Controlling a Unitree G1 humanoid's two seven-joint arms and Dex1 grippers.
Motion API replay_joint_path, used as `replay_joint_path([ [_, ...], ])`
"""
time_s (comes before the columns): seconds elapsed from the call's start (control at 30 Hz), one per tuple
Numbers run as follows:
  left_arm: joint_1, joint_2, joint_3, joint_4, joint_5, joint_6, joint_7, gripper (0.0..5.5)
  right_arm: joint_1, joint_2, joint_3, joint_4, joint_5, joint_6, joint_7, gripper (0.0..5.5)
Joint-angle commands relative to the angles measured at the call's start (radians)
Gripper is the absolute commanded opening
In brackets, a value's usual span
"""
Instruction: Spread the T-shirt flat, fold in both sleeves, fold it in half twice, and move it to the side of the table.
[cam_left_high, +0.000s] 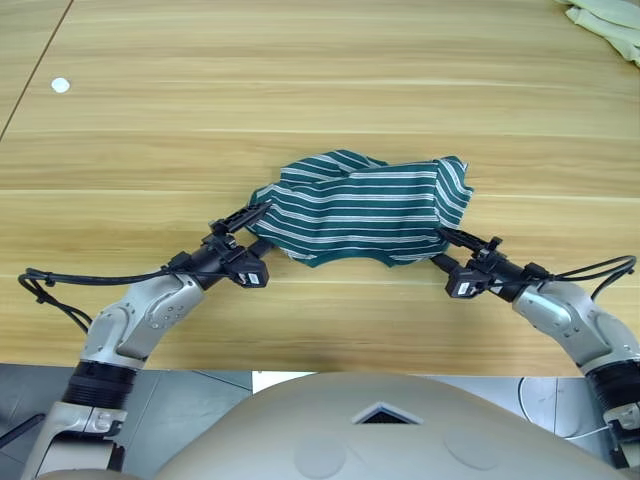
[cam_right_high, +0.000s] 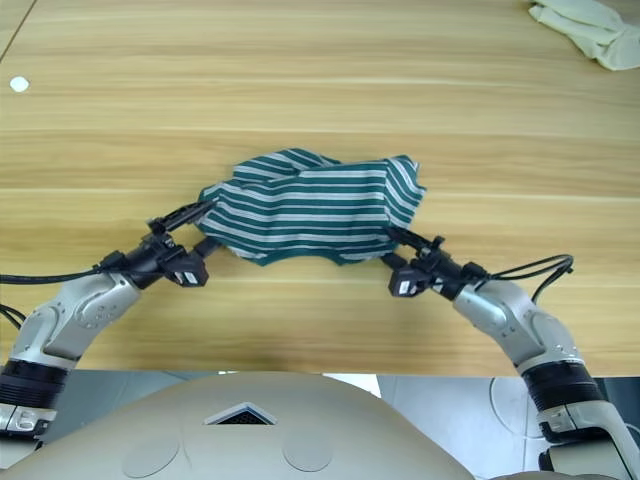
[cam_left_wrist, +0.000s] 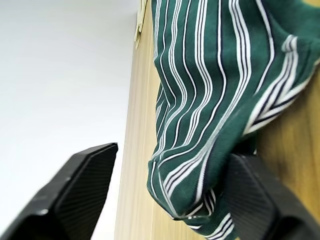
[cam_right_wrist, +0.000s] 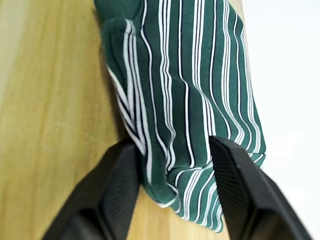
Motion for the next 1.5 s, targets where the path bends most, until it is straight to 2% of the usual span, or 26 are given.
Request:
replay_joint_path([
  [0.03, 0.0, 0.008, -0.008, 0.0, -0.015, 0.01, -0.001, 2.81, 0.01, 0.011, 0.043, 0.053, -0.056, 0.021, 0.014, 1.64],
  [0.13, 0.004, 0.013, -0.022, 0.012, -0.01, 0.01, -0.008, 2.26, 0.006, 0.009, 0.05, 0.06, -0.054, 0.02, 0.006, 1.02],
  [0.17, 0.004, 0.016, -0.024, 0.019, -0.006, 0.012, -0.007, 2.23, 0.006, 0.008, 0.049, 0.063, -0.053, 0.022, 0.003, 0.95],
  [0.37, 0.007, 0.024, -0.039, 0.039, -0.004, 0.016, -0.006, 1.08, 0.009, -0.006, 0.029, 0.058, -0.047, 0.026, -0.014, 0.01],
  [0.6, 0.029, 0.02, -0.02, 0.027, -0.083, 0.002, -0.002, 0.03, 0.035, 0.006, -0.035, 0.006, 0.08, -0.021, -0.033, 0.0],
  [0.73, 0.086, 0.018, -0.01, -0.03, -0.39, -0.049, -0.065, 0.03, 0.09, -0.002, -0.096, -0.043, 0.296, -0.075, 0.009, 0.0],
  [0.87, 0.238, 0.096, -0.036, -0.236, -0.9, -0.16, -0.184, 0.03, 0.287, -0.082, -0.225, -0.299, 0.838, -0.243, 0.085, 0.0],
  [0.97, 0.222, 0.128, -0.038, -0.313, -1.139, -0.201, -0.283, 0.03, 0.322, -0.098, -0.246, -0.408, 1.026, -0.338, 0.14, 0.0],
  [1.07, 0.043, 0.076, -0.009, -0.264, -1.325, -0.137, -0.365, 0.03, 0.13, -0.051, -0.244, -0.398, 1.054, -0.248, 0.178, 0.0],
  [1.17, -0.289, -0.042, 0.013, -0.062, -1.45, 0.019, -0.411, 0.03, -0.277, 0.101, -0.201, -0.224, 0.943, -0.069, 0.129, 0.0],
  [1.27, -0.726, -0.208, 0.038, 0.461, -1.357, 0.149, -0.364, 0.03, -0.766, 0.27, -0.157, 0.217, 0.63, 0.056, -0.079, 0.0],
  [1.33, -1.025, -0.288, 0.018, 0.879, -1.208, 0.218, -0.221, 0.03, -1.084, 0.33, -0.082, 0.588, 0.43, 0.178, -0.316, 0.0],
  [1.4, -1.271, -0.334, -0.002, 1.158, -1.106, 0.309, 0.007, 0.03, -1.329, 0.372, -0.043, 0.866, 0.352, 0.321, -0.535, 0.0],
  [1.43, -1.365, -0.349, 0.006, 1.232, -1.089, 0.337, 0.107, 0.03, -1.415, 0.383, -0.047, 0.946, 0.343, 0.372, -0.615, 0.0],
  [1.5, -1.538, -0.345, 0.018, 1.298, -1.016, 0.266, 0.361, 0.03, -1.551, 0.368, -0.062, 1.015, 0.307, 0.401, -0.828, 0.0],
])
